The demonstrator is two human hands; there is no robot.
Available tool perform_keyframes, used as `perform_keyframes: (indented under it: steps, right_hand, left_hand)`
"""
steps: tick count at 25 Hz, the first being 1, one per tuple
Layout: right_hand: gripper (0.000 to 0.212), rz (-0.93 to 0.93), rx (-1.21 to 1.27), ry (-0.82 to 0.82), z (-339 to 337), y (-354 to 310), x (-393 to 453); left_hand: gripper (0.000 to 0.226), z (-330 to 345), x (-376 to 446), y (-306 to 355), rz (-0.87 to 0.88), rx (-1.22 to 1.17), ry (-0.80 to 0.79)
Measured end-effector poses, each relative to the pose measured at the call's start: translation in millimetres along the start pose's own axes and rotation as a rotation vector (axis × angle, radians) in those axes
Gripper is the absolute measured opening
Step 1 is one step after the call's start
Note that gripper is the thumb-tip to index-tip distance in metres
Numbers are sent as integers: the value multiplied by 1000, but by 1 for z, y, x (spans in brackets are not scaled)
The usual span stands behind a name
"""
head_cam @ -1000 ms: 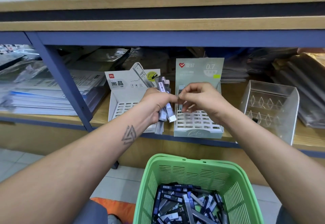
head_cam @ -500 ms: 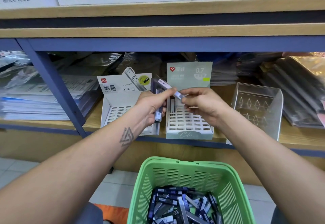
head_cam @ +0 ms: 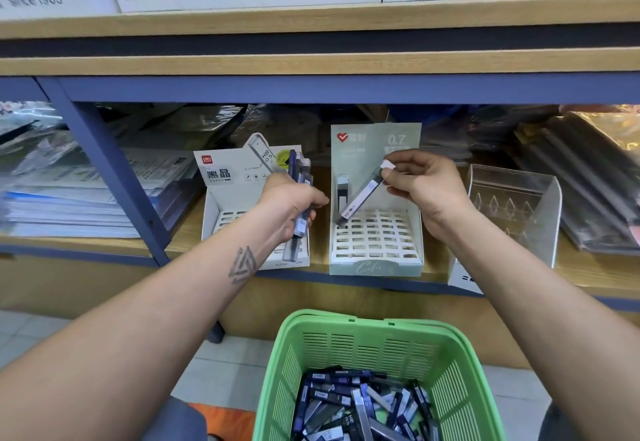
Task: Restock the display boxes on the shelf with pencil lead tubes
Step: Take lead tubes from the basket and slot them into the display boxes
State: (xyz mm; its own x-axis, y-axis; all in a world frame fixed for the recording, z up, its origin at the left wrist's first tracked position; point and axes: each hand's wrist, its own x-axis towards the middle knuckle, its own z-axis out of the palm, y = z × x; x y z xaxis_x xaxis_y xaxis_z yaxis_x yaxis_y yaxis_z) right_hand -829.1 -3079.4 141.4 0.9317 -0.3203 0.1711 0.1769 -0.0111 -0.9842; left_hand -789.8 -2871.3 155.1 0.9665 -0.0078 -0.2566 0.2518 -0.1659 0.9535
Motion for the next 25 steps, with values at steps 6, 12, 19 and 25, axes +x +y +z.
perform_keyframes:
  steps: [6, 12, 19, 25]
  right_hand:
    - [21, -312, -452, 58, 6, 3, 9]
    - [19, -348, -537, -4, 17, 8, 11]
    - [18, -372, -614, -2, 19, 5, 11]
    - [13, -379, -651, 71, 17, 6, 17]
  left_hand:
    - [38, 16, 9, -7, 48, 184, -6]
    - [36, 23, 17, -13, 74, 257, 15]
    - [32, 23, 21, -18, 49, 300, 27]
    - [31, 24, 22, -17, 42, 299, 31]
